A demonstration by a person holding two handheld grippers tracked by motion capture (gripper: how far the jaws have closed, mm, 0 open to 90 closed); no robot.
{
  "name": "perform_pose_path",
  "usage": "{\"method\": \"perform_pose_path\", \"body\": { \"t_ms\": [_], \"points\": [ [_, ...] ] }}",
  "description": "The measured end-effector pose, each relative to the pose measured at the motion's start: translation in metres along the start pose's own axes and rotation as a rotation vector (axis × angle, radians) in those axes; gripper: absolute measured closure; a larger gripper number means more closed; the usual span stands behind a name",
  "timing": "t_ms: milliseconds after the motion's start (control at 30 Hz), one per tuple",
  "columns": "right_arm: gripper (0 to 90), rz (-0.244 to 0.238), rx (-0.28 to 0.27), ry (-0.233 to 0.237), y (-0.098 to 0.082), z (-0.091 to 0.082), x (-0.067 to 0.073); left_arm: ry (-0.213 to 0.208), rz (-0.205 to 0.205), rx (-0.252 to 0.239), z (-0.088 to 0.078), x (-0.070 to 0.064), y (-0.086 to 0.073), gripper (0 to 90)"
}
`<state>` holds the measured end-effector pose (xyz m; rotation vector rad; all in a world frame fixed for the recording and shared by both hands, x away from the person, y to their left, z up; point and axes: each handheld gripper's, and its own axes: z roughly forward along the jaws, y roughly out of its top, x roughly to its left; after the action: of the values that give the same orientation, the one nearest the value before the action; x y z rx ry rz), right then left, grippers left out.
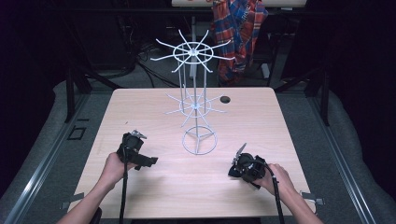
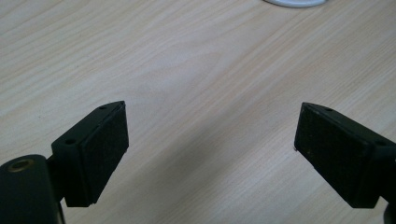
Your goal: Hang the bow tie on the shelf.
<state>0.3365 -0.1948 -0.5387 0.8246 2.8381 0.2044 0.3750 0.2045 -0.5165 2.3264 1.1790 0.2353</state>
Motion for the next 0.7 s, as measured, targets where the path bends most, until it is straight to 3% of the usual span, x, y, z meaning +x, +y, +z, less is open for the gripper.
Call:
{"method": "perform_pose_path", "body": {
  "t_ms": [267,333,500,700],
  "points": [
    [76.4,-0.010,-0.011,0.004,0.000,-0.001,0.003,0.000,0.000,-0.001,0.000,0.000,0.000,10.2],
    [76.6,-0.023,-0.010,-0.015,0.000,-0.003,0.003,0.000,-0.001,-0.001,0.000,0.000,0.000,10.2],
    [76.5,-0.015,-0.086,-0.023,-0.002,-0.015,0.002,-0.002,0.001,0.000,0.000,0.000,0.000,10.2],
    [76.5,-0.015,-0.128,-0.056,-0.004,-0.026,0.001,-0.001,0.001,0.001,0.000,0.000,0.000,10.2]
  ]
}}
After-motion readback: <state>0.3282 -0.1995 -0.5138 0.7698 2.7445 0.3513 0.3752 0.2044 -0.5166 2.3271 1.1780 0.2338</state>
